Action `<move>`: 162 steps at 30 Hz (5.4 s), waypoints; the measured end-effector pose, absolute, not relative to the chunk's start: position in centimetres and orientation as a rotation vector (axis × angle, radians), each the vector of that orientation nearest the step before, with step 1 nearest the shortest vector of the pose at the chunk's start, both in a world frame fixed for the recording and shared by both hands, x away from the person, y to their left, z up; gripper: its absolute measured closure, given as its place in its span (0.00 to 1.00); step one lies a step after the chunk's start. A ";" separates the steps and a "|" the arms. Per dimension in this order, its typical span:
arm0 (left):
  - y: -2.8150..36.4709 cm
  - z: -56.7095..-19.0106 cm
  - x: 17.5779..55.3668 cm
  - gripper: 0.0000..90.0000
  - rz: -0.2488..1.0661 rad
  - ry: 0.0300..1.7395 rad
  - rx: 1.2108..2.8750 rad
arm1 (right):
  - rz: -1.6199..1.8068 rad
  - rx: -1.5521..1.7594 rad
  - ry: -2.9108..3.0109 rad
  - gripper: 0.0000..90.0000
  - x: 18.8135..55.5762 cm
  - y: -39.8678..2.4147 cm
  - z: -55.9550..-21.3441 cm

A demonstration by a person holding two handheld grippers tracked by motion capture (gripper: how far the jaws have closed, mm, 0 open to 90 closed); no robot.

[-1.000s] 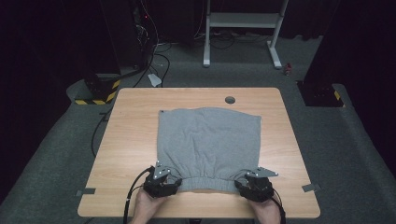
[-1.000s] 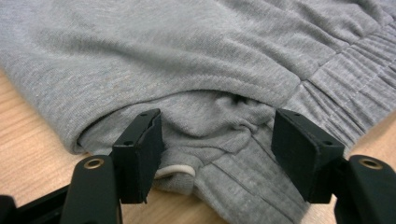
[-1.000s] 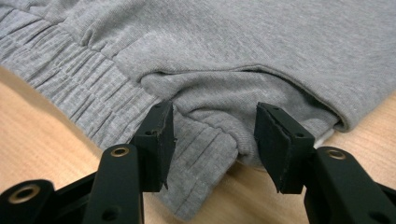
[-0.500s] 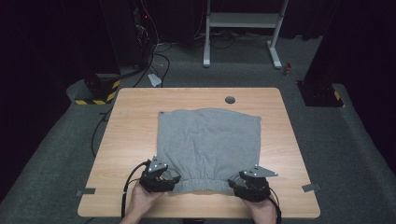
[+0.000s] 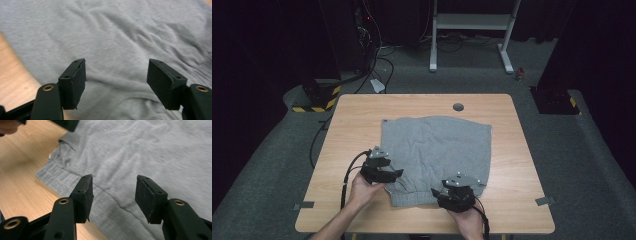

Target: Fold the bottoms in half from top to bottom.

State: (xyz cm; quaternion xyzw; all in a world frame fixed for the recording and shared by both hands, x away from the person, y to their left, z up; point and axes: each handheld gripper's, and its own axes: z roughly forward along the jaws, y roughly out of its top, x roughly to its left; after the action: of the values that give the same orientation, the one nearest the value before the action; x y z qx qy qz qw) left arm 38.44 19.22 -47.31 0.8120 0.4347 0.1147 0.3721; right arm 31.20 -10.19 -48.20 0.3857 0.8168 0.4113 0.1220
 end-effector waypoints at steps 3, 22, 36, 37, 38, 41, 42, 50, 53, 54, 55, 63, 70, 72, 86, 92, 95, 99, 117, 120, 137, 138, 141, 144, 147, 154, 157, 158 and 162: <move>19.9 -47.4 39.5 0.35 0.295 1.141 2.076 | 1.214 1.122 2.385 0.55 31.0 -9.1 -48.3; 23.2 -48.7 44.8 0.39 0.403 1.286 2.005 | 1.194 1.085 2.450 0.54 31.5 -3.7 -49.0; 25.1 -49.1 49.3 0.37 0.350 1.415 1.945 | 1.201 0.912 2.549 0.54 31.9 0.4 -49.8; 24.9 -49.2 49.7 0.37 0.357 1.416 1.958 | 1.202 0.903 2.551 0.53 31.9 0.8 -49.9; 24.8 -49.2 50.2 0.37 0.353 1.422 1.969 | 1.199 0.897 2.561 0.53 31.9 1.1 -50.0; 24.7 -49.4 51.5 0.37 0.356 1.448 1.945 | 1.187 0.873 2.571 0.52 31.9 1.8 -50.5; 24.7 -49.5 51.9 0.38 0.367 1.448 1.943 | 1.177 0.868 2.574 0.52 31.9 1.9 -50.7; 23.8 -50.4 55.4 0.37 0.345 1.521 1.943 | 1.183 0.904 2.590 0.51 31.6 1.3 -51.2; 23.4 -50.8 56.1 0.38 0.360 1.534 1.950 | 1.188 0.905 2.592 0.50 31.3 1.3 -51.4; 23.4 -50.9 56.1 0.38 0.367 1.530 1.946 | 1.179 0.913 2.595 0.50 31.1 1.4 -51.4; 23.2 -50.9 56.1 0.38 0.381 1.522 1.957 | 1.173 0.909 2.594 0.50 31.0 1.5 -51.4; 22.6 -51.2 55.8 0.62 0.539 1.459 2.038 | 1.100 0.874 2.589 0.52 30.7 2.0 -51.6; 22.5 -51.3 55.8 0.86 0.526 1.421 2.028 | 1.052 0.820 2.574 0.52 29.8 2.4 -51.9; 22.8 -51.2 55.9 0.92 0.490 1.434 2.019 | 1.067 0.822 2.565 0.53 29.7 2.3 -52.0; 23.8 -51.3 57.0 0.96 0.344 1.479 1.929 | 1.128 0.870 2.569 0.94 30.6 1.0 -51.9; 23.6 -50.9 56.8 0.96 0.321 1.470 1.912 | 1.137 0.865 2.568 0.95 30.7 0.7 -51.6; 23.5 -50.2 56.7 0.96 0.316 1.446 1.896 | 1.132 0.851 2.571 0.95 30.7 0.6 -51.4; 23.6 -49.0 56.5 0.96 0.326 1.400 1.891 | 1.131 0.850 2.569 0.95 30.6 0.7 -51.2; 26.1 -45.8 56.1 0.96 0.284 1.398 1.758 | 1.187 0.839 2.581 0.96 30.6 0.1 -48.3; 26.3 -45.5 55.9 0.96 0.278 1.401 1.737 | 1.177 0.815 2.600 0.96 30.8 -0.1 -47.5; 29.2 -43.6 54.5 0.97 0.340 1.409 1.709 | 1.226 0.699 2.650 0.96 31.2 1.0 -46.9; 29.5 -43.5 54.3 0.97 0.345 1.412 1.707 | 1.235 0.687 2.646 0.96 31.2 1.1 -46.8; 30.3 -43.2 54.0 0.97 0.358 1.426 1.703 | 1.253 0.657 2.645 0.96 31.2 1.3 -46.6; 31.3 -42.9 53.8 0.97 0.362 1.442 1.684 | 1.280 0.653 2.653 0.96 31.5 1.4 -46.4; 32.2 -42.4 53.5 0.97 0.378 1.453 1.669 | 1.309 0.646 2.655 0.96 31.7 1.5 -46.0; 33.1 -40.0 52.4 0.97 0.415 1.464 1.647 | 1.393 0.601 2.635 0.96 31.7 1.3 -44.6; 32.5 -39.0 52.4 0.97 0.426 1.443 1.657 | 1.425 0.614 2.601 0.96 31.8 0.1 -44.2; 32.1 -38.9 52.5 0.97 0.431 1.437 1.659 | 1.429 0.617 2.594 0.96 31.9 -0.2 -44.2; 30.2 -38.8 53.2 0.97 0.405 1.415 1.642 | 1.422 0.663 2.569 0.96 31.9 -1.9 -44.3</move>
State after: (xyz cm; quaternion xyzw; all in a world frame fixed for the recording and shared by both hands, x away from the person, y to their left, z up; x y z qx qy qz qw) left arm 53.15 30.19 -38.77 0.6644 0.5726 0.1637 0.4514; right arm 31.91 -1.92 -44.30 0.2198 0.8516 0.4714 0.0655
